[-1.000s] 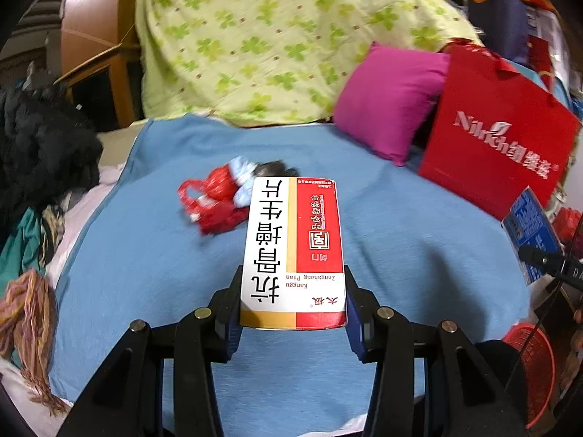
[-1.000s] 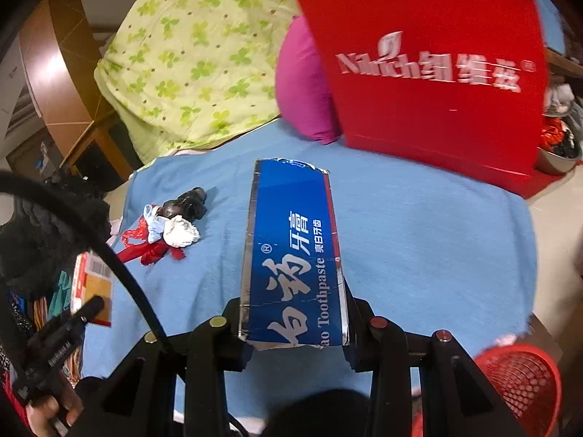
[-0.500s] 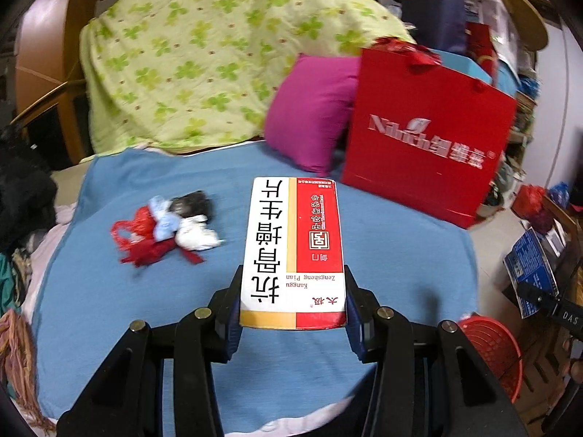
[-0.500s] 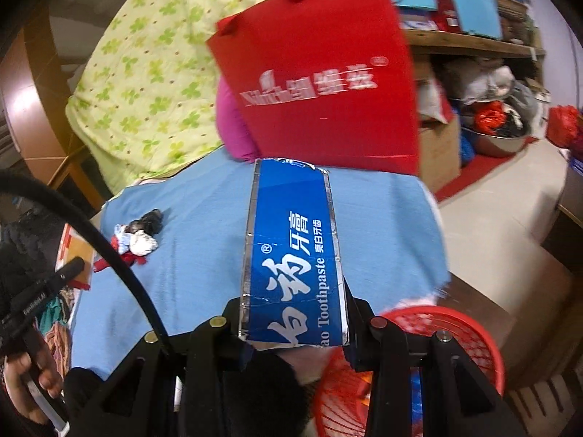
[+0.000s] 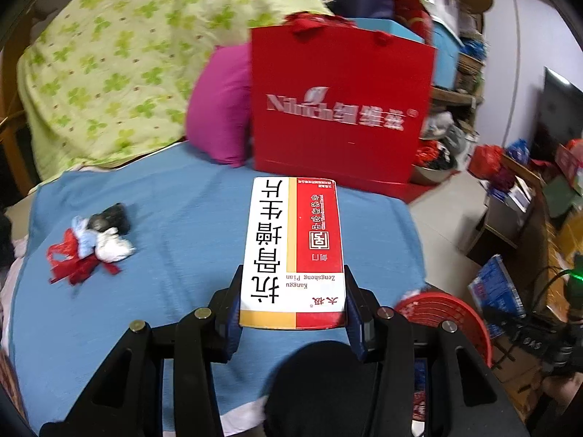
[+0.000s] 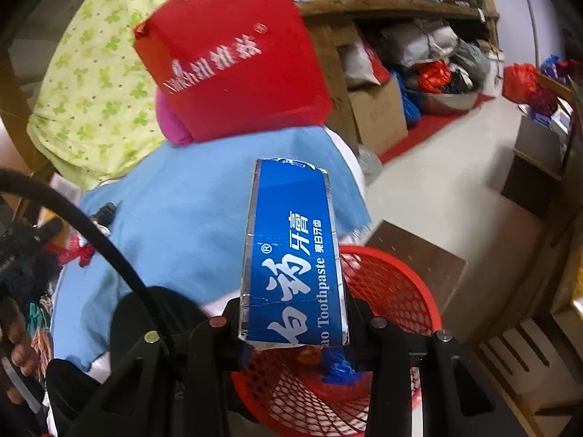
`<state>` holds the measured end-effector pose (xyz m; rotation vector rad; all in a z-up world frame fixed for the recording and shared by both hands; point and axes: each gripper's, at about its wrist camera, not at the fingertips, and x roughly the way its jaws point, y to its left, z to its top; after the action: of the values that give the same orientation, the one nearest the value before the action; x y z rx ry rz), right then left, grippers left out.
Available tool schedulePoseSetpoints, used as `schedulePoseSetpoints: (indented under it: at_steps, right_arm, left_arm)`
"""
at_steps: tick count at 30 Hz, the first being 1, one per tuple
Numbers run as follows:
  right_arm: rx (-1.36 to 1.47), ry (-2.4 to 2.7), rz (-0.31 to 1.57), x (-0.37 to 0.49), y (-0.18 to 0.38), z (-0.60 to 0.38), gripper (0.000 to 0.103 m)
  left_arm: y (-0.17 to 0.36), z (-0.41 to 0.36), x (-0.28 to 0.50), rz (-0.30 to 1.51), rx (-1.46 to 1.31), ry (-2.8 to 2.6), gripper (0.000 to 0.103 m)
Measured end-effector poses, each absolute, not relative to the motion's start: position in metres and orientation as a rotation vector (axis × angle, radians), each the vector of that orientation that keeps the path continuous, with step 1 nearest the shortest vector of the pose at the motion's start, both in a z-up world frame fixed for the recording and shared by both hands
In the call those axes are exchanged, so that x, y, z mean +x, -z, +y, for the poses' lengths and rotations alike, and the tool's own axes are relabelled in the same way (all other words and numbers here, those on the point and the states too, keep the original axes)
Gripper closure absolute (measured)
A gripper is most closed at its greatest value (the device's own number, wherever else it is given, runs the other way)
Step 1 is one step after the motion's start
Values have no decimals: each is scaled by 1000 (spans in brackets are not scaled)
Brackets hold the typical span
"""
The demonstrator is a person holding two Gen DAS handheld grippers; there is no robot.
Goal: Collect trash
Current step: 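Carry both boxes over the red mesh wastebasket, then open both grippers to drop the boxes into the wastebasket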
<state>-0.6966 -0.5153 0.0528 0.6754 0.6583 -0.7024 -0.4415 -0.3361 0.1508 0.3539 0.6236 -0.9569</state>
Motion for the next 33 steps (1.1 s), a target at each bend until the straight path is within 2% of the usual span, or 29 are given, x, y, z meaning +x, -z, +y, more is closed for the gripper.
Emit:
schedulePoseSetpoints:
  at_steps: [9,11,14,33]
  right_arm:
    - [731,711,718,-707,-20,-528,63]
    - [741,721,731,-708,-14,-528,60]
    - [774,767,736,-713,-6,-533,26]
    - [670,833,599,-734,-61,-532,25]
  left_arm:
    - [-141,-375,-480,664,394,1077,55]
    - [-137,-380,-487,670,407,1095,55]
    - [-131,-387,-496,683,424,1118,55]
    - [-102,-418,-536,780,511,1242,54]
